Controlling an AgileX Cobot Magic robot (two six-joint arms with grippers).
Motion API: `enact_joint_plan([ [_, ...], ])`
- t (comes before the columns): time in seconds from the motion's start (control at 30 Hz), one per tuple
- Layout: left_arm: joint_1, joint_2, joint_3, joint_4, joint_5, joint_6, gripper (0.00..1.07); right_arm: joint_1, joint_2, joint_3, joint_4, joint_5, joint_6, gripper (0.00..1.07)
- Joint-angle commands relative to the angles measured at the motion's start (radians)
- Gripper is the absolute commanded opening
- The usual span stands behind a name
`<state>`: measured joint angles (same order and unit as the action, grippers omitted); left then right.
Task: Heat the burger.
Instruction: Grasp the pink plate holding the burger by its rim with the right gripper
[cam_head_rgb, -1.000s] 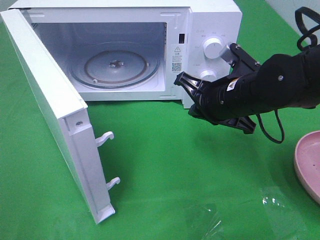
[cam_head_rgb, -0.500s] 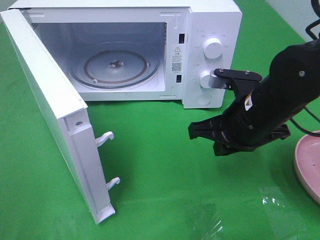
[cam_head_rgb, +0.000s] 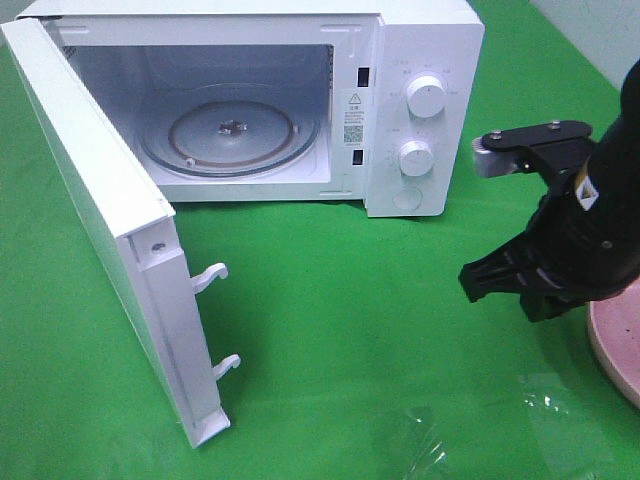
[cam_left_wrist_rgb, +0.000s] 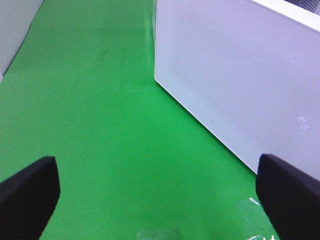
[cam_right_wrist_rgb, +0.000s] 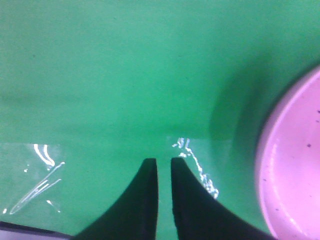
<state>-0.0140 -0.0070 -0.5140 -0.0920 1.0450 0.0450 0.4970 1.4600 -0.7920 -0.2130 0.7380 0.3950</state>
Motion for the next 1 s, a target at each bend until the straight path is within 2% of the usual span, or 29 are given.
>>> enact_joint_plan([
  [0.03, 0.002, -0.016, 0.004, 0.002, -0.011, -0.005, 1.03, -0.073, -0.050, -0.002, -0.028, 0.077, -0.034, 0.13],
  [0.07, 0.002, -0.016, 0.004, 0.002, -0.011, -0.005, 1.03, -0.073, -0.050, -0.002, -0.028, 0.077, -0.034, 0.13],
  [0.13, 0.002, -0.016, 0.004, 0.002, -0.011, -0.005, 1.03, -0.146, -0.070, -0.002, -0.055, 0.124, -0.064, 0.14],
  [0.23, 0.002, -0.016, 0.004, 0.002, -0.011, -0.005, 1.03, -0.165, -0.073, -0.002, -0.061, 0.137, -0.072, 0.14],
  [0.37, 0.002, -0.016, 0.004, 0.002, -0.011, -0.005, 1.03, -0.246, -0.073, -0.001, -0.065, 0.183, -0.104, 0.15],
  [0.53, 0.002, -0.016, 0.004, 0.002, -0.011, -0.005, 1.03, -0.256, -0.073, -0.001, -0.071, 0.183, -0.106, 0.15],
  [0.7, 0.002, -0.016, 0.004, 0.002, -0.011, -0.005, 1.03, -0.256, -0.073, -0.001, -0.088, 0.179, -0.113, 0.21],
  [0.73, 0.002, -0.016, 0.004, 0.002, -0.011, -0.005, 1.03, -0.256, -0.073, -0.001, -0.098, 0.176, -0.112, 0.30],
  [0.77, 0.002, -0.016, 0.004, 0.002, -0.011, -0.005, 1.03, -0.256, -0.073, -0.001, -0.098, 0.176, -0.112, 0.30],
  [0.8, 0.002, -0.016, 0.004, 0.002, -0.011, -0.005, 1.03, -0.256, -0.073, -0.001, -0.106, 0.171, -0.113, 0.42],
  [0.83, 0.002, -0.016, 0.004, 0.002, -0.011, -0.005, 1.03, -0.256, -0.073, -0.001, -0.111, 0.163, -0.118, 0.59],
  [0.87, 0.002, -0.016, 0.004, 0.002, -0.011, -0.005, 1.03, -0.256, -0.073, -0.001, -0.111, 0.163, -0.118, 0.59],
  [0.9, 0.002, -0.016, 0.004, 0.002, -0.011, -0.005, 1.03, -0.256, -0.073, -0.001, -0.114, 0.157, -0.122, 0.66],
  [0.93, 0.002, -0.016, 0.004, 0.002, -0.011, -0.005, 1.03, -0.256, -0.073, -0.001, -0.114, 0.157, -0.122, 0.66],
  [0.97, 0.002, -0.016, 0.004, 0.002, -0.011, -0.005, 1.03, -0.256, -0.073, -0.001, -0.124, 0.142, -0.124, 0.82],
  [1.0, 0.002, -0.016, 0.004, 0.002, -0.011, -0.005, 1.03, -0.256, -0.073, -0.001, -0.124, 0.142, -0.124, 0.82],
])
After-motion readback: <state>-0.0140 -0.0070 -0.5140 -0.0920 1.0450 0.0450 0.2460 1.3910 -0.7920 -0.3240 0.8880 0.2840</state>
